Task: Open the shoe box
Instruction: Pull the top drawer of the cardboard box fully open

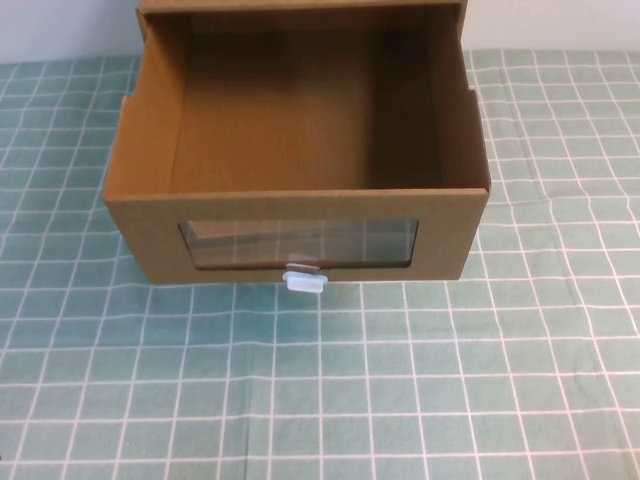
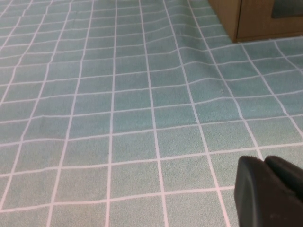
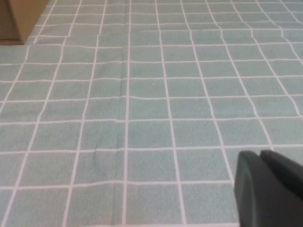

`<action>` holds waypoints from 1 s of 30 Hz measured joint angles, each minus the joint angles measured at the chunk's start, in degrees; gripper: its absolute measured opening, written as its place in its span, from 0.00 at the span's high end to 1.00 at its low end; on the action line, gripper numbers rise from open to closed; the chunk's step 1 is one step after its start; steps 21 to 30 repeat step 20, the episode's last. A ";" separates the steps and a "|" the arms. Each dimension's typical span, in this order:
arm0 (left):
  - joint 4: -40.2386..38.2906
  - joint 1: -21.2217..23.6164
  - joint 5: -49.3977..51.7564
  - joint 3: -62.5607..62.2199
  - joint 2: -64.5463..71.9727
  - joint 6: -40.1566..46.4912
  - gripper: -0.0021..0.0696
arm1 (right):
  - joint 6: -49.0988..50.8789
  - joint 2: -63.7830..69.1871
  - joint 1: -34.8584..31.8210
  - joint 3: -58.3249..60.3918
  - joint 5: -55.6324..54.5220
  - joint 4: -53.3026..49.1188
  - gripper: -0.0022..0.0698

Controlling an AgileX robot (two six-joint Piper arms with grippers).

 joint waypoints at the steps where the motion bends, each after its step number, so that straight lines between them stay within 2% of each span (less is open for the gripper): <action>1: 0.00 0.00 0.00 0.00 0.00 0.00 0.98 | -0.12 0.00 0.00 0.00 0.08 0.00 0.99; 30: 0.00 0.00 0.00 0.00 0.00 0.11 0.98 | -0.01 0.00 0.00 0.00 -2.56 0.00 0.99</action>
